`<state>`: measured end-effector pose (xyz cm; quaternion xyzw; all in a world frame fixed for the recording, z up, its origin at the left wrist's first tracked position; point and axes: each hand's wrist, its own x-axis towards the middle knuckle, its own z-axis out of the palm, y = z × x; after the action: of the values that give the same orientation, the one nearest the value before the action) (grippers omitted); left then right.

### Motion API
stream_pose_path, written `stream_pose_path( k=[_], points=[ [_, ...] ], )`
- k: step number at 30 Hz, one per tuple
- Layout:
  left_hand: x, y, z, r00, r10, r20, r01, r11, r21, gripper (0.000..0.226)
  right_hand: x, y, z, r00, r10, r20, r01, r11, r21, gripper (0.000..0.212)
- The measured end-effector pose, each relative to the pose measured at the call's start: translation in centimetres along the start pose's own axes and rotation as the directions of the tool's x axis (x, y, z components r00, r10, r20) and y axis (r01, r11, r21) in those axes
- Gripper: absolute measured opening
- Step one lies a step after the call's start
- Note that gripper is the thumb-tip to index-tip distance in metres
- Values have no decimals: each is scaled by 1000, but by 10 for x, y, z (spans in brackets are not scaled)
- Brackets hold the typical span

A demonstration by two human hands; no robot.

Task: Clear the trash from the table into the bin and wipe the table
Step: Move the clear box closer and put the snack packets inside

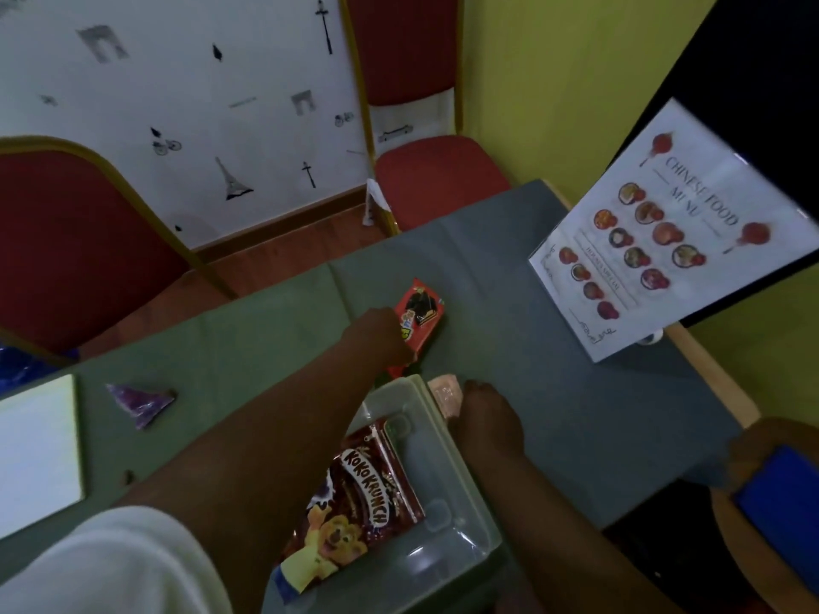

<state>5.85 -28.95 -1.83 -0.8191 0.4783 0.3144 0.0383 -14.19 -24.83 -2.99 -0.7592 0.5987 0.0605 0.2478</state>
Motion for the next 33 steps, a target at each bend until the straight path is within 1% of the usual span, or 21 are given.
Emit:
stream_pose_path(
  k=[2,4,6,9,11,13,14,17,19,23,25,27,30,33],
  points=[
    [0,-2,-5,1000,0,-23,-1,1000,-13,66,2,0,0,999,41,2,-41,998,49,22],
    [-2,-6,-11,999,-4,-48,3,1000,-28,59,3,2,-1,998,65,4,-65,993,101,17],
    [-7,-10,-20,996,-1,-86,-5,998,-66,56,3,3,-6,999,43,-25,-39,989,146,17],
    [-25,-15,-38,982,12,-187,-47,982,-181,55,2,3,-24,996,7,-93,14,974,226,14],
    [-42,-16,-50,967,5,-256,-74,963,-259,53,1,1,-40,993,3,-118,29,962,272,7],
    [-69,-20,-63,949,-14,-316,-99,935,-339,53,-2,-5,-62,991,-14,-135,58,941,333,7],
    [-82,-21,-68,938,-22,-346,-113,924,-365,54,-4,-8,-74,989,-23,-146,76,926,370,9],
    [-136,-33,-79,883,-60,-466,-164,890,-426,51,-23,-25,-110,970,-110,-215,200,865,459,8],
    [-168,-40,-80,861,-110,-496,-172,856,-488,50,-37,-39,-133,947,-173,-271,292,813,503,11],
    [-239,-57,-57,872,-197,-447,-97,827,-554,51,-77,-64,-153,873,-376,-310,488,670,559,45],
    [-270,-64,-39,888,-216,-405,-67,812,-580,50,-91,-71,-151,833,-457,-312,551,627,551,52],
    [-295,-67,-18,915,-215,-342,-33,805,-593,43,-99,-74,-143,811,-522,-265,577,636,513,45],
    [-319,-68,15,947,-210,-241,13,778,-629,38,-108,-75,-123,757,-639,-137,637,674,374,26],
    [-322,-71,37,951,-235,-202,78,814,-576,37,-113,-76,-97,749,-662,-34,646,717,262,23]
  ],
)
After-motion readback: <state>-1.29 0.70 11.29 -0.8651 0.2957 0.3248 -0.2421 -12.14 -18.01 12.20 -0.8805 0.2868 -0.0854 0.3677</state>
